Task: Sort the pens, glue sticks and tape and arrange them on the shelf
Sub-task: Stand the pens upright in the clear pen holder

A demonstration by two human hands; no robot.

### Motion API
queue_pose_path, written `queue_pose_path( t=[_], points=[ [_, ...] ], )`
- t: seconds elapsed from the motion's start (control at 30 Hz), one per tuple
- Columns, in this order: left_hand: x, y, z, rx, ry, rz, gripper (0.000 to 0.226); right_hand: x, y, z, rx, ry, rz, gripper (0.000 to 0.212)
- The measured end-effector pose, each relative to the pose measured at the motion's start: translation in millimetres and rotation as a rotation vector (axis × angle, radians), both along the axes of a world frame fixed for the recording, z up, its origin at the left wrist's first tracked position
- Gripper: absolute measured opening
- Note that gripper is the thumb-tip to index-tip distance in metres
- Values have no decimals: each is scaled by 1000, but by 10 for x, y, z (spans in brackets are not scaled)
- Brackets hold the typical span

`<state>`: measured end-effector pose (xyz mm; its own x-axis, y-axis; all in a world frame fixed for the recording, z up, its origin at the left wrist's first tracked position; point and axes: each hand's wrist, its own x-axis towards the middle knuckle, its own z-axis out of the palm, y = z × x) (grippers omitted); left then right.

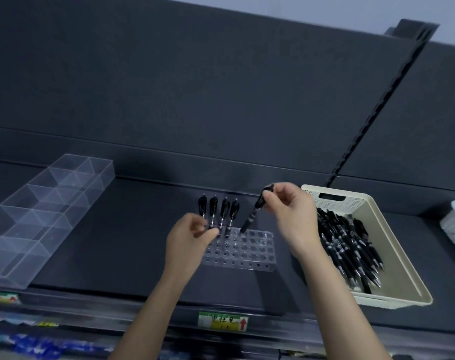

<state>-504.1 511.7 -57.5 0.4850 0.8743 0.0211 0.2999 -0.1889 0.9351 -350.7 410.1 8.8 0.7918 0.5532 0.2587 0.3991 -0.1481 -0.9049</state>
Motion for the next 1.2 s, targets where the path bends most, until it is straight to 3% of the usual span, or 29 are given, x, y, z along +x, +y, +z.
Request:
queue_pose_path(
  t=[0.13,0.2,0.37,0.87,0.97,1.07,1.2],
  points=[
    [-29,105,-254,-161,116,-5,63,12,94,-72,-82,-35,-23,5],
    [-5,122,-328,-251,105,-79,74,-5,138,-118,-113,-47,-11,5],
    [25,139,-413,-282,86,-143,73,-30,185,-196,-217,-154,37,6],
    [20,143,-448,-268,93,-124,69,-93,202,-410,-437,-211,139,3],
    [-16,157,-366,-224,106,-126,56,-82,165,-446,-437,-185,126,7],
    [-109,230,-168,-146,102,-104,68,-48,95,-446,-396,-109,94,17],
    [-191,333,160,11,60,-85,65,-17,1,-432,-348,-40,25,18]
  ],
)
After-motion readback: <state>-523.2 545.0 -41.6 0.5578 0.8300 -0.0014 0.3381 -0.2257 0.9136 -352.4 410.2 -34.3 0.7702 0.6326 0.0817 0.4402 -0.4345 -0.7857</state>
